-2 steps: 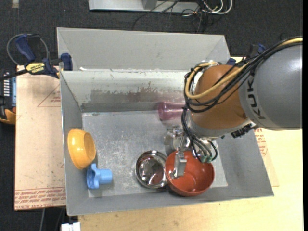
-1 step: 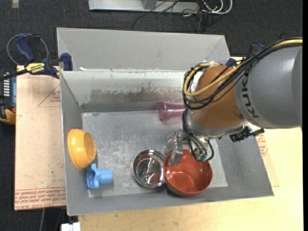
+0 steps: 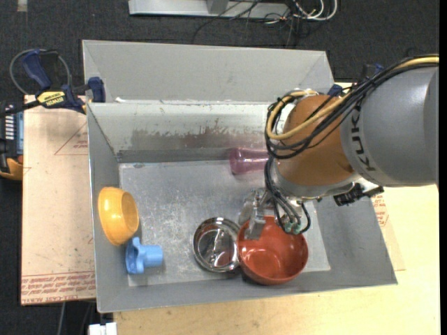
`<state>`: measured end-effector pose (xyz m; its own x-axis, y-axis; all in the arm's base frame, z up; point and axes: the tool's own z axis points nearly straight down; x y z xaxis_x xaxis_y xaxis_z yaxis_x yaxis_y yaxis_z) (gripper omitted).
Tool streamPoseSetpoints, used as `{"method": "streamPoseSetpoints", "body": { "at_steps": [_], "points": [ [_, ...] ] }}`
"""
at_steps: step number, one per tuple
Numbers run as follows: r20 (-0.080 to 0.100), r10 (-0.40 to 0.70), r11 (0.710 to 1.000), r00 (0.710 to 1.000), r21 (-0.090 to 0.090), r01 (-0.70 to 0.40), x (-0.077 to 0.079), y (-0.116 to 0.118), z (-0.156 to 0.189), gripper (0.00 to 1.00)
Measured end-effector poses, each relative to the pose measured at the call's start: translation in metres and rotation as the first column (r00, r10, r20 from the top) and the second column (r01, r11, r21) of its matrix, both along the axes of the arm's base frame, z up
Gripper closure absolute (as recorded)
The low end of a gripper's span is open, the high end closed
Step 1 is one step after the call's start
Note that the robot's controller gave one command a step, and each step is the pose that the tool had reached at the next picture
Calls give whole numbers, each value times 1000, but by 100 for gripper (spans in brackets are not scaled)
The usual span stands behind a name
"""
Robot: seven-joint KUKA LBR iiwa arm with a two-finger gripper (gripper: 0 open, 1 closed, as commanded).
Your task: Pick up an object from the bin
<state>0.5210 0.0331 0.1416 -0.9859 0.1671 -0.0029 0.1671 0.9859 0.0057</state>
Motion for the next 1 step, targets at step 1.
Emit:
{"method": "streamPoseSetpoints", "body": {
  "at_steps": [1],
  "points": [
    [-4,7,1000,1000,1,-7,1,8,105,100]
  ]
}}
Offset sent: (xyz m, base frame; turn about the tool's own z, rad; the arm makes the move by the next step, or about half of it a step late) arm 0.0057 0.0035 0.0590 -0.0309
